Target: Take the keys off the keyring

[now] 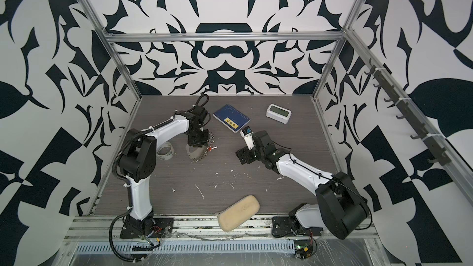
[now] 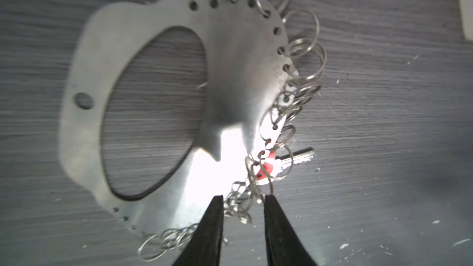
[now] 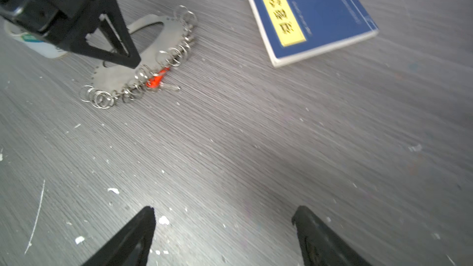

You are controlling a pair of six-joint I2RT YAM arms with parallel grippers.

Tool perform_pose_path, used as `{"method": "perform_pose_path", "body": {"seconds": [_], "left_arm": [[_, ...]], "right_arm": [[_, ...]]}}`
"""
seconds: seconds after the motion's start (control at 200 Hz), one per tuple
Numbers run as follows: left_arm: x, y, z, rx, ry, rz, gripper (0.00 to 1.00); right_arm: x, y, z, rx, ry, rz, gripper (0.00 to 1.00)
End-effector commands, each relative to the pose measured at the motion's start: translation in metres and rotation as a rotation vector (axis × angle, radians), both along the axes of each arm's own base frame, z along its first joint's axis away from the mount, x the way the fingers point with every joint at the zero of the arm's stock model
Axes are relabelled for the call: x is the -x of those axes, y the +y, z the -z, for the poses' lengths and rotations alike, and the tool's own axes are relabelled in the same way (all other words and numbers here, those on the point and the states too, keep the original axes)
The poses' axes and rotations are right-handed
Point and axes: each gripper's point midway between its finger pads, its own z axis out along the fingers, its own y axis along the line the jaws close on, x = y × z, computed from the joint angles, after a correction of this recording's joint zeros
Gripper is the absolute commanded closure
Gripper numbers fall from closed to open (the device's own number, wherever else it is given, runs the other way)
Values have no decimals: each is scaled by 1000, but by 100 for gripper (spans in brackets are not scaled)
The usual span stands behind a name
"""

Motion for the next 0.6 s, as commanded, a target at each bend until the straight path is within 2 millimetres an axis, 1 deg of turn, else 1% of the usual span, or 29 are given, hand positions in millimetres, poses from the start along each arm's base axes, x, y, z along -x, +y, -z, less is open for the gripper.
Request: {"method": "perform_pose_path", "body": {"seconds": [0.0, 0.06, 0.075, 0.15, 0.225, 0.31, 0.43, 0.595], "left_arm": [[0, 15, -22, 42, -35, -16, 68], [2, 22, -27, 51, -43, -12, 68], [-3, 21, -30, 64, -67, -9, 68], [-4, 25, -35, 87, -90, 6, 68], [-4, 30, -36, 117, -88, 11, 67], [-3, 37, -35, 138, -80, 2, 67], [-1, 41, -33, 145, -86, 6, 66], [5, 44, -27, 146, -65, 11, 66]], "right_arm": [[-16, 29, -28, -54, -104, -34, 18], [-16, 43, -28, -64, -101, -61, 23], [-16, 47, -26, -64, -95, -66, 25], [-17, 64, -22, -73, -70, -94, 33], [-25, 75, -17, -96, -22, -60, 41], [-27, 90, -11, -112, 29, -68, 49], [-25, 111, -4, -87, 28, -131, 51], [-30, 129, 6, -86, 69, -163, 54]]}}
